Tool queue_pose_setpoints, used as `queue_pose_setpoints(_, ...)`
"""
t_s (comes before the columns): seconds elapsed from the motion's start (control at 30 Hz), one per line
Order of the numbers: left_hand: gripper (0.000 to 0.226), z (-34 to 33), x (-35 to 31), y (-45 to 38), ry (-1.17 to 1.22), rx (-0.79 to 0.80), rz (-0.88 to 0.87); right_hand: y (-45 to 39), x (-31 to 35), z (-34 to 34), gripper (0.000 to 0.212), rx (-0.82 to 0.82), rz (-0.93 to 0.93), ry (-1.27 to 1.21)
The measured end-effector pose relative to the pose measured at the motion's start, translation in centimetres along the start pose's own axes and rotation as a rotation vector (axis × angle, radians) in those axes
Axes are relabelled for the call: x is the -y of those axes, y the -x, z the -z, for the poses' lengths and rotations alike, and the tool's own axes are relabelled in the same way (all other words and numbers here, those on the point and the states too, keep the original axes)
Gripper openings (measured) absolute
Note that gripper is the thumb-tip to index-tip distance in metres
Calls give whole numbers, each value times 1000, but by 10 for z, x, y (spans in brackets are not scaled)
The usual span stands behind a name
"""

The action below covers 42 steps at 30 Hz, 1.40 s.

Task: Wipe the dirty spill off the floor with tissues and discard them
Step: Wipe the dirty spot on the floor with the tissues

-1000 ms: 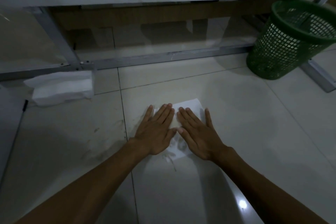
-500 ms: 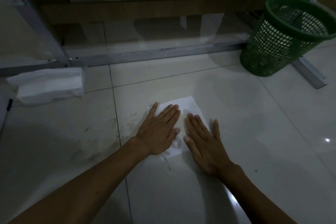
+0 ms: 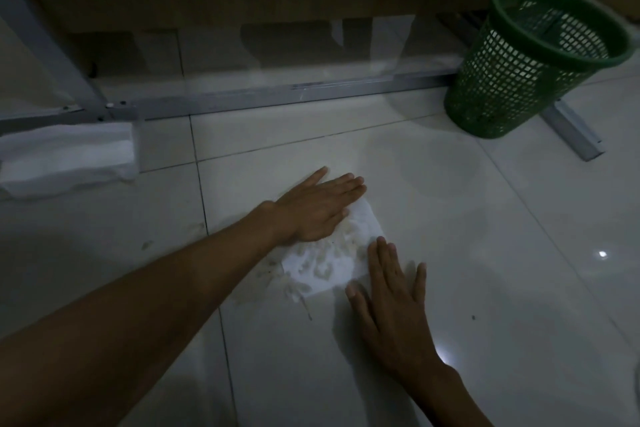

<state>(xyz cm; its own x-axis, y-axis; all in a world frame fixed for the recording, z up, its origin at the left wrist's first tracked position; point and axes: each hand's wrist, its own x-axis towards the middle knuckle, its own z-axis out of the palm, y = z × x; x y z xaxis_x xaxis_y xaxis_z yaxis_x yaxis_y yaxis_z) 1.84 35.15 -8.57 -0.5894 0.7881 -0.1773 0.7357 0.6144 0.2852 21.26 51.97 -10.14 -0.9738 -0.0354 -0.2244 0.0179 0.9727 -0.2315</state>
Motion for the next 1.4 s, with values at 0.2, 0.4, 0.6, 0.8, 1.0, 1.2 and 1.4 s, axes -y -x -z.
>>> queue_pose_setpoints(0.2,56,7,11,-2,-79,132,-101,4,4,-4,79,16,3,28)
queue_pose_setpoints(0.4,58,-1,12,5,-148,103,-134,4,7,-8,77,-22,13,37)
queue_pose_setpoints(0.6,58,-1,17,9,-151,116,-163,5,6,-11,74,-62,37,32)
queue_pose_setpoints(0.8,57,-2,24,19,-133,104,-185,5,8,-9,75,-50,40,30)
queue_pose_setpoints(1.0,55,9,23,25,-64,95,-165,5,6,-5,72,-79,58,13)
queue_pose_setpoints(1.2,54,15,21,50,2,-5,-153,10,15,-9,67,-168,166,-74)
queue_pose_setpoints(1.4,54,5,31,83,-18,-1,-136,17,27,-14,61,-215,304,-88)
